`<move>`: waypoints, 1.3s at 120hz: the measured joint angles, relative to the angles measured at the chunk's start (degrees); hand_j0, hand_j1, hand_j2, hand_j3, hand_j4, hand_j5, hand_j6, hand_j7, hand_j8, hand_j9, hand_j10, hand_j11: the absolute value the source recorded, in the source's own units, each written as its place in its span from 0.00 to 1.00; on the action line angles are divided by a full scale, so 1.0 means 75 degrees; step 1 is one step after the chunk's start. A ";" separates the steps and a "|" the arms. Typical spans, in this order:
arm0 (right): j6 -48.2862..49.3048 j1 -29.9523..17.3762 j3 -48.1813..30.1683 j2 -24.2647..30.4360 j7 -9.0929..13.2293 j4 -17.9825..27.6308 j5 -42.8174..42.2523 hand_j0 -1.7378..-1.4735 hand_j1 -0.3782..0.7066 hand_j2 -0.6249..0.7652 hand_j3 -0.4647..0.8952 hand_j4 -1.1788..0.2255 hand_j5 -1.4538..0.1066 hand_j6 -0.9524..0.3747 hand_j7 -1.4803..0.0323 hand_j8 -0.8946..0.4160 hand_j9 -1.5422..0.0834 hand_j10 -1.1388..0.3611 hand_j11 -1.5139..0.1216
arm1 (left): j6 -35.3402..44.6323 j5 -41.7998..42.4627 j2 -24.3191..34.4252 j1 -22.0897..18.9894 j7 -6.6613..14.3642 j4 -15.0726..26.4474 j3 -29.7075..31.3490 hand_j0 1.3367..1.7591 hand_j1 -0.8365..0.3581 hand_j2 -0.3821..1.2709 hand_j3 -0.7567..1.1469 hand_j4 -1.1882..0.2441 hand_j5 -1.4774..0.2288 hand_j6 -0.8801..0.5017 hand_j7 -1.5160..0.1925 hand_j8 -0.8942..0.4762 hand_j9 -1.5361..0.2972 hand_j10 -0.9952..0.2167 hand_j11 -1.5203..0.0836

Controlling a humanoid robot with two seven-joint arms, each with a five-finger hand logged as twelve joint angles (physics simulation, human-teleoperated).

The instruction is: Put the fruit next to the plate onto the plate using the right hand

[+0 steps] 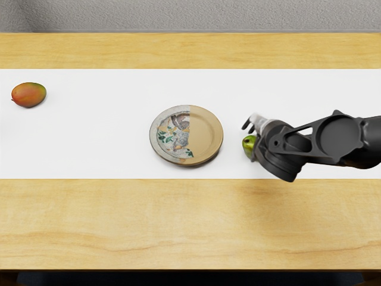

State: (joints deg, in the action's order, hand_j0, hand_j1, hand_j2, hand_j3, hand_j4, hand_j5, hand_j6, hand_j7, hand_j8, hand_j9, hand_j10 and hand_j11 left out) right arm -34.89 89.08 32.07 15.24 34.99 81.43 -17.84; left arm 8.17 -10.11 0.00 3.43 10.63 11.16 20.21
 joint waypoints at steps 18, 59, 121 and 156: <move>0.0003 0.0003 0.0026 0.0030 -0.0004 0.0014 0.0001 0.30 0.42 0.41 0.34 0.58 0.62 0.44 0.66 0.41 0.65 0.52 0.63 | 0.0000 0.0000 0.0000 0.0000 0.0000 0.0000 0.0000 0.76 0.99 0.23 0.40 0.83 0.87 0.64 0.89 0.65 0.84 0.82 0.95; 0.0023 0.0007 0.0037 -0.0012 0.0013 0.0009 -0.0004 0.31 0.50 0.43 0.34 0.51 0.53 0.36 0.58 0.42 0.56 0.46 0.54 | 0.0000 0.0000 0.0000 0.0000 0.0000 0.0000 0.0000 0.76 0.99 0.23 0.40 0.83 0.87 0.64 0.89 0.65 0.84 0.82 0.95; 0.0014 0.0017 0.0026 -0.0072 0.0005 0.0014 -0.0001 0.32 0.54 0.55 0.34 0.39 0.42 0.38 0.44 0.47 0.45 0.49 0.42 | 0.0000 0.0000 0.0000 0.0000 0.0000 0.0000 0.0000 0.76 0.99 0.23 0.40 0.83 0.87 0.64 0.89 0.65 0.84 0.82 0.95; 0.0039 0.0342 -0.0023 0.0017 -0.0013 0.0255 0.0105 0.32 0.56 0.60 0.34 0.37 0.35 0.40 0.40 0.50 0.38 0.51 0.35 | 0.0000 -0.0001 0.0000 0.0000 0.0000 0.0000 -0.0001 0.76 0.99 0.23 0.40 0.83 0.87 0.64 0.89 0.65 0.84 0.82 0.95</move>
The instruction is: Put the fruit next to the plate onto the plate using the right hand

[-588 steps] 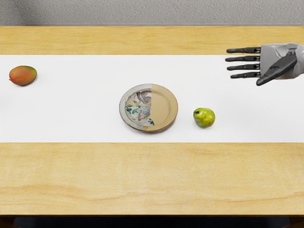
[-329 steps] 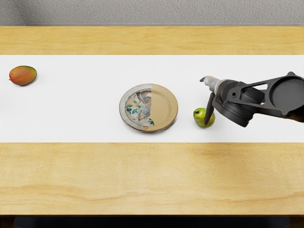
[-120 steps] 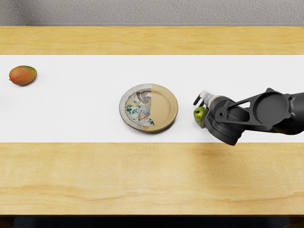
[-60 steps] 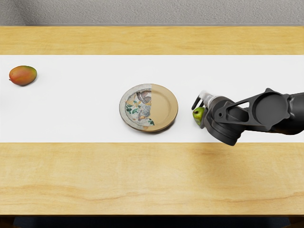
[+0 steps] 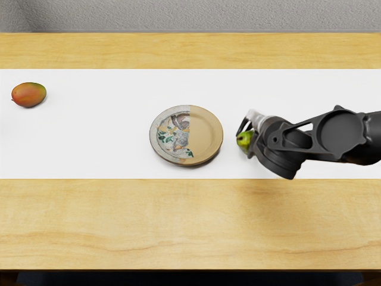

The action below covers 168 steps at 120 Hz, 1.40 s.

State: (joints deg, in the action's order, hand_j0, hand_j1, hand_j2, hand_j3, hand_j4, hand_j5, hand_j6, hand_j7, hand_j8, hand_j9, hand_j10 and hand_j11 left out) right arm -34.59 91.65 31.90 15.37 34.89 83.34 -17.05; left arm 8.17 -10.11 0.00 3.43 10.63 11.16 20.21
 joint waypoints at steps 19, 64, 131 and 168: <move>0.0011 0.0590 -0.0026 0.0005 -0.0001 0.0317 0.0392 0.32 0.52 0.56 0.34 0.37 0.33 0.39 0.38 0.49 0.37 0.49 0.34 | 0.0000 0.0000 0.0000 0.0000 0.0000 0.0000 0.0002 0.76 0.99 0.23 0.40 0.83 0.87 0.64 0.89 0.65 0.84 0.82 0.95; 0.0107 0.1876 -0.0175 -0.0243 0.0000 0.0799 0.1526 0.32 0.45 0.49 0.34 0.36 0.31 0.36 0.38 0.47 0.35 0.46 0.32 | 0.0000 0.0000 0.0000 -0.0023 0.0000 0.0000 0.0008 0.76 0.99 0.23 0.40 0.83 0.87 0.64 0.89 0.65 0.84 0.82 0.95; 0.0901 0.1947 -0.0697 -0.1353 0.0006 -0.0560 0.2044 0.32 0.42 0.47 0.34 0.36 0.32 0.35 0.37 0.46 0.35 0.45 0.32 | 0.0000 0.0001 0.0000 -0.0023 0.0000 0.0000 0.0010 0.76 0.99 0.23 0.40 0.83 0.87 0.64 0.89 0.65 0.84 0.82 0.95; 0.1404 0.1771 -0.0693 -0.1983 0.0010 -0.1716 0.2129 0.33 0.39 0.45 0.34 0.36 0.32 0.33 0.37 0.44 0.35 0.43 0.32 | 0.0000 0.0001 0.0000 -0.0023 0.0000 0.0000 0.0008 0.76 0.99 0.23 0.40 0.83 0.87 0.64 0.89 0.65 0.84 0.82 0.95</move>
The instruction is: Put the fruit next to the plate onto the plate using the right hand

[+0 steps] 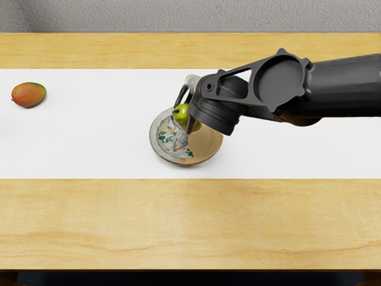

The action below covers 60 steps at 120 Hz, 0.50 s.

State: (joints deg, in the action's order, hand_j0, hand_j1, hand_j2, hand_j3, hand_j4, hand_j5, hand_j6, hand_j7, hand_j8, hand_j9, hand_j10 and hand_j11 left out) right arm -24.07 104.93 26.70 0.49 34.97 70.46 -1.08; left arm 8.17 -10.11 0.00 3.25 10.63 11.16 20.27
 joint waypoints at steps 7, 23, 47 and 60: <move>0.0026 -0.0029 0.0000 -0.0028 0.0001 -0.0090 0.0000 0.33 0.39 0.45 0.34 0.36 0.32 0.32 0.37 0.43 0.35 0.42 0.32 | 0.0000 0.0000 0.0000 0.0000 0.0000 0.0000 0.0002 0.76 0.99 0.23 0.40 0.83 0.87 0.64 0.89 0.65 0.84 0.82 0.95; 0.0037 -0.0040 0.0006 -0.0055 0.0002 -0.0262 0.0021 0.32 0.33 0.46 0.34 0.46 0.45 0.39 0.50 0.47 0.48 0.48 0.45 | 0.0000 0.0000 0.0000 0.0000 0.0000 0.0000 0.0002 0.76 0.99 0.23 0.40 0.83 0.87 0.64 0.89 0.65 0.84 0.82 0.95; 0.0034 -0.0006 0.0013 -0.0064 0.0004 -0.0383 0.0116 0.31 0.16 0.45 0.34 0.68 0.73 0.58 0.78 0.59 0.76 0.64 0.73 | 0.0000 0.0000 0.0000 0.0000 0.0000 0.0000 0.0003 0.76 0.99 0.23 0.40 0.83 0.87 0.64 0.89 0.65 0.84 0.82 0.95; 0.0033 0.0015 0.0014 -0.0065 0.0004 -0.0360 0.0126 0.31 0.12 0.45 0.34 0.74 0.80 0.63 0.85 0.62 0.83 0.68 0.80 | 0.0000 0.0000 0.0000 0.0000 0.0000 0.0000 0.0001 0.76 0.99 0.23 0.40 0.83 0.87 0.64 0.89 0.65 0.84 0.82 0.95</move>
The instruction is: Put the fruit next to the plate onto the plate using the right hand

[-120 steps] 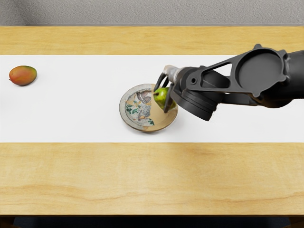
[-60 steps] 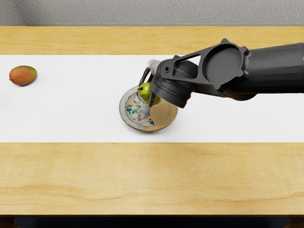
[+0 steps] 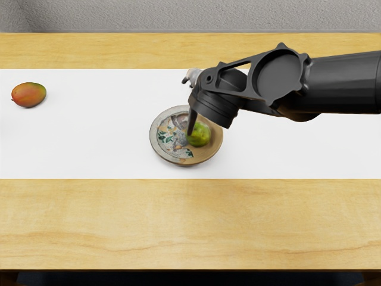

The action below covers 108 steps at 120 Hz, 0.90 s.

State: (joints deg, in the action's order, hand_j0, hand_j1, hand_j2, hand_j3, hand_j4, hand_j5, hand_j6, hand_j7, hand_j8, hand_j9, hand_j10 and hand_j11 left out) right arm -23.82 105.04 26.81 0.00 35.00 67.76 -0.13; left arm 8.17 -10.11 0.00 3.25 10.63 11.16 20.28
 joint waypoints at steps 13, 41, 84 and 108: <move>-0.0025 0.0047 -0.0038 0.0045 0.0000 0.0285 -0.0002 0.30 0.10 0.45 0.34 0.77 0.85 0.65 0.89 0.63 0.87 0.70 0.84 | 0.0000 0.0000 0.0000 0.0000 0.0000 0.0000 0.0002 0.76 0.99 0.23 0.40 0.83 0.87 0.64 0.89 0.65 0.84 0.82 0.95; -0.0725 -0.0193 -0.1113 0.1233 0.0000 0.1770 -0.0097 0.30 0.07 0.45 0.34 0.80 0.89 0.68 0.93 0.65 0.91 0.73 0.88 | 0.0000 0.0000 0.0000 0.0000 0.0000 0.0000 0.0002 0.76 0.99 0.23 0.40 0.83 0.87 0.64 0.89 0.65 0.84 0.82 0.95; 0.2477 -0.2983 -0.5216 0.3633 0.0000 0.3256 -0.0072 0.30 0.07 0.45 0.34 0.81 0.90 0.69 0.95 0.66 0.92 0.73 0.90 | 0.0000 0.0000 0.0000 0.0000 0.0000 0.0000 0.0002 0.76 0.99 0.23 0.40 0.83 0.87 0.64 0.89 0.65 0.84 0.82 0.95; 0.4652 -0.4577 -0.6808 0.4430 0.0000 0.3333 0.0219 0.30 0.07 0.44 0.34 0.81 0.90 0.69 0.95 0.66 0.92 0.74 0.90 | 0.0000 0.0000 0.0000 0.0000 0.0000 -0.0001 0.0001 0.76 0.99 0.23 0.40 0.83 0.87 0.64 0.89 0.65 0.84 0.82 0.95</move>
State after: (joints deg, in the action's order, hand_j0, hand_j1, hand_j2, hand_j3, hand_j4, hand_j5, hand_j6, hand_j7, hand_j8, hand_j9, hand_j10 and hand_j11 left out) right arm 11.08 70.72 -24.25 33.23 35.00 92.76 1.51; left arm 8.17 -10.11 0.00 3.25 10.63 11.15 20.29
